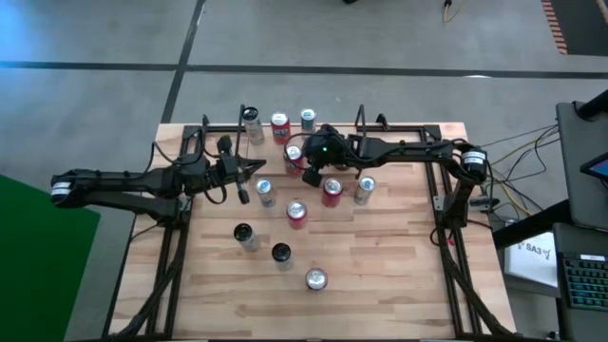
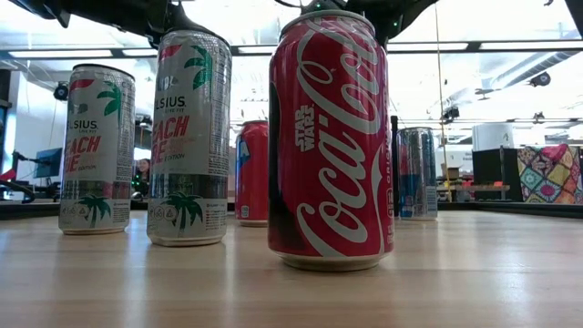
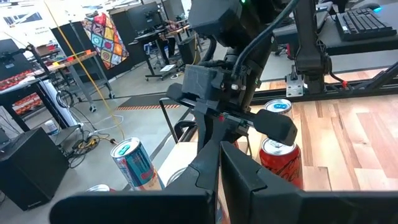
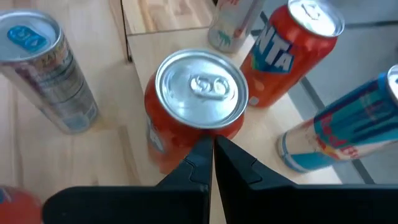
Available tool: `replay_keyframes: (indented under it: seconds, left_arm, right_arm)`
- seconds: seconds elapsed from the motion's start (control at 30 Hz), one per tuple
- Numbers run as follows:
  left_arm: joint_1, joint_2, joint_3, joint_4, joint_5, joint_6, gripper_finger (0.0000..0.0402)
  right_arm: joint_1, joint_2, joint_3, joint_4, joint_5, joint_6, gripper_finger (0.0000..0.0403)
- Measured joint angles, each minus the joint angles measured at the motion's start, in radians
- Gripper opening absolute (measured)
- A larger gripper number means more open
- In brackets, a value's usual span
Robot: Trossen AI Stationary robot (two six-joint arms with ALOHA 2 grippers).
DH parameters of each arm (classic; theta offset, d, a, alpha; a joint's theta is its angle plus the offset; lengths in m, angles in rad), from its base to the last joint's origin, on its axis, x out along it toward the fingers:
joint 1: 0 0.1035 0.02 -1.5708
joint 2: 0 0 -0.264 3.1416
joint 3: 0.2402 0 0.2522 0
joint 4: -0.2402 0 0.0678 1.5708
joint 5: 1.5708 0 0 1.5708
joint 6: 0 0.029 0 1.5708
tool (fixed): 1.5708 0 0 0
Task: Place canned beverage on shelf
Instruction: Put the bottom orange soda can on the shelf aligned with the other orange soda can
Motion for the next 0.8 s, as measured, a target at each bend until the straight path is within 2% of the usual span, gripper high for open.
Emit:
replay_keyframes:
  seconds: [0.23, 0.43, 0.63, 0.8]
  left_arm:
    - [0.000, 0.000, 0.000, 0.000, 0.000, 0.002, 0.0000]
    - [0.000, 0.000, 0.000, 0.000, 0.000, -0.005, 0.0000]
    - [0.000, 0.000, 0.000, 0.000, 0.000, -0.021, 0.0000]
    - [0.000, 0.000, 0.000, 0.000, 0.000, -0.026, 0.0000]
  right_arm:
    - [0.000, -0.004, 0.001, -0.032, 0.010, -0.018, 0.0009]
    - [0.003, -0.008, 0.044, -0.161, 0.010, -0.016, 0.0009]
    - [0.021, -0.008, 0.052, -0.188, -0.077, -0.005, 0.0009]
    - [0.027, -0.006, 0.049, -0.159, -0.083, 0.010, 0.0009]
